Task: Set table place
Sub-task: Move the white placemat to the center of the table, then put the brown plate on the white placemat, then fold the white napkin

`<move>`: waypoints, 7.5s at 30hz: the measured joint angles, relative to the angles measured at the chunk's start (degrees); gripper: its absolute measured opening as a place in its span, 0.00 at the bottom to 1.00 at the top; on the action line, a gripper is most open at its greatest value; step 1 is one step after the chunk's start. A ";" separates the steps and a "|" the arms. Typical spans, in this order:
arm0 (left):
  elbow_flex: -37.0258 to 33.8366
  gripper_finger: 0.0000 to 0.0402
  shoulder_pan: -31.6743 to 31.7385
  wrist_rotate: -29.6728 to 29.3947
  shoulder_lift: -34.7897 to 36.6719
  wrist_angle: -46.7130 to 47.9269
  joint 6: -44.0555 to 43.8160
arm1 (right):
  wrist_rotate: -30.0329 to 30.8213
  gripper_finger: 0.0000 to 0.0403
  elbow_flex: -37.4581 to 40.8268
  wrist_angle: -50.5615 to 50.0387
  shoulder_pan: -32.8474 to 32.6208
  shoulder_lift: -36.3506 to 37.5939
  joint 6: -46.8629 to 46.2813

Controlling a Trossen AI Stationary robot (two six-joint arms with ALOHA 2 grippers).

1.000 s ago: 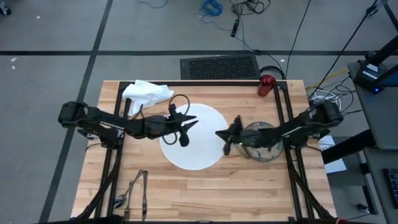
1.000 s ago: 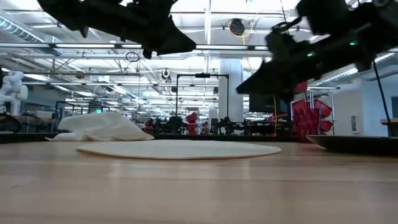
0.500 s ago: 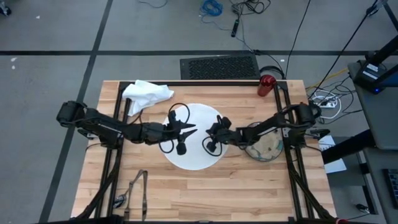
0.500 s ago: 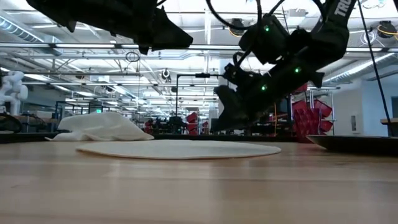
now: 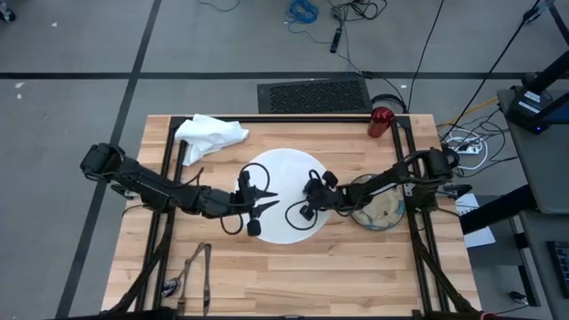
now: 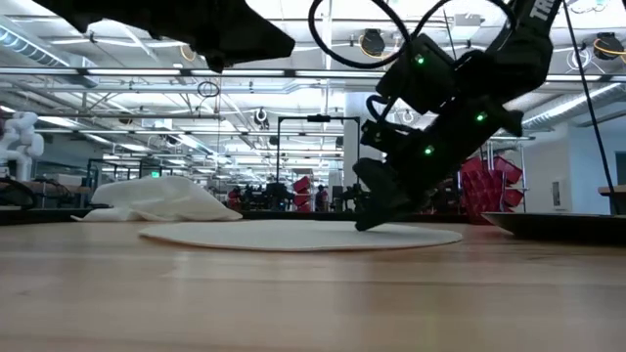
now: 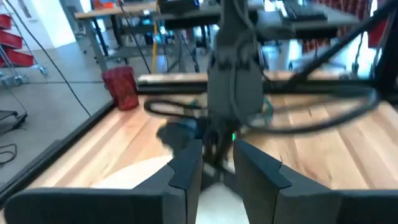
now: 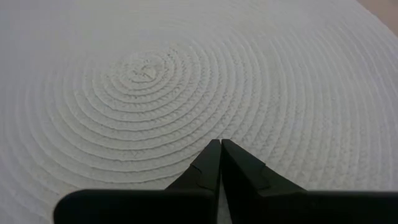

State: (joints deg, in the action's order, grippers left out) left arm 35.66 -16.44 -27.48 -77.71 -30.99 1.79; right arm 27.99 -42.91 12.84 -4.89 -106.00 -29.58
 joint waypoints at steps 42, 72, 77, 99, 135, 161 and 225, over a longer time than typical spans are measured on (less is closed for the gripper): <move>0.00 0.20 -5.95 0.13 -12.31 -2.08 -11.80 | -8.02 0.38 0.34 -44.90 -20.97 26.56 -26.36; 0.24 0.20 -5.27 0.24 -17.57 -8.61 -9.99 | 2.12 0.29 0.20 -67.04 -38.58 10.36 -45.69; 0.26 0.20 -5.27 0.24 -17.57 -8.62 -8.97 | 3.82 0.29 -0.08 -67.59 -38.68 6.46 -45.88; 0.28 0.20 -4.64 0.22 -17.57 -8.61 -8.55 | 6.56 0.03 0.29 -73.08 -37.35 3.61 -40.94; 0.31 0.20 -7.29 0.17 -9.64 18.22 -11.52 | 22.44 0.00 -20.03 -36.37 -16.23 2.95 35.31; 0.31 0.20 -8.07 -3.20 -8.04 21.03 -13.47 | 13.59 0.14 -20.14 -31.00 -16.13 -7.12 39.30; 1.01 0.20 43.20 -1.26 18.04 46.91 -13.30 | 21.27 0.40 -2.85 -35.03 -24.47 20.47 -8.86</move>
State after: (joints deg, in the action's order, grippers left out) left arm 36.67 26.76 -28.74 -59.67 15.92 -11.51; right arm 49.26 -45.76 -22.19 -29.36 -85.54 -38.44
